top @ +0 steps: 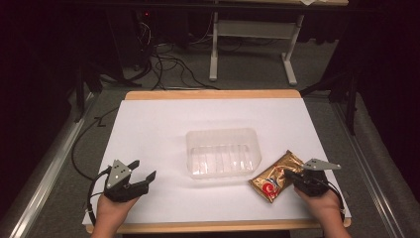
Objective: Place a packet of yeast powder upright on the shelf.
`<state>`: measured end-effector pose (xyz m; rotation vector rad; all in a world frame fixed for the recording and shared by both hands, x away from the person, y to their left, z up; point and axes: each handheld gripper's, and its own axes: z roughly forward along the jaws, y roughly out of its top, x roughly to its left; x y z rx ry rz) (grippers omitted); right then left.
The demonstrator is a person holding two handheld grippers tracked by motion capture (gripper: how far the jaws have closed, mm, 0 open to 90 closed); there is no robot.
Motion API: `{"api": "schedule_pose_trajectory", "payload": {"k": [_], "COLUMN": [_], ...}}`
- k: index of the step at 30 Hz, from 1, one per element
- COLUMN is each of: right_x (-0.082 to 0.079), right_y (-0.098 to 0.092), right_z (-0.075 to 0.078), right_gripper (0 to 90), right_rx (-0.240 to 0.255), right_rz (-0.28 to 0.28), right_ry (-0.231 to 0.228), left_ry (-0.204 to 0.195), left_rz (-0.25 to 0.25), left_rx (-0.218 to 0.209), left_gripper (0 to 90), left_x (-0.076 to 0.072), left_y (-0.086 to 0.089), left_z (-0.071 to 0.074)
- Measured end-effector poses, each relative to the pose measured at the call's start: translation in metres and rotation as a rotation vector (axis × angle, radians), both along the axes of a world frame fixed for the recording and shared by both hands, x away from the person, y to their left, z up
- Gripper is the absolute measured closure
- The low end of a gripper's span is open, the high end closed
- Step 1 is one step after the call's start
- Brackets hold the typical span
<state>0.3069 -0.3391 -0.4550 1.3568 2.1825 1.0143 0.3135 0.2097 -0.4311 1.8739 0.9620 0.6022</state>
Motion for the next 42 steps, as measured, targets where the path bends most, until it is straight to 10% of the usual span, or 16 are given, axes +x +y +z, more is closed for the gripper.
{"api": "schedule_pose_trajectory", "payload": {"k": [21,34,42], "right_x": [-0.002,0.013,0.020], "right_y": [-0.065,-0.092,-0.090], "right_z": [0.006,-0.022,-0.025], "right_gripper": [57.4,44.7,45.0], "right_rx": [0.227,0.451,0.493], "right_rz": [-0.276,-0.347,-0.340], "right_ry": [-0.100,0.056,0.076], "left_ry": [0.011,0.023,0.025], "left_rz": [0.001,0.025,0.038], "left_rx": [0.010,0.021,0.028], "left_gripper": [31.1,31.0,31.0], "left_x": [-0.003,-0.010,-0.017], "left_y": [0.003,0.008,0.012], "left_z": [-0.002,-0.004,-0.004]}}
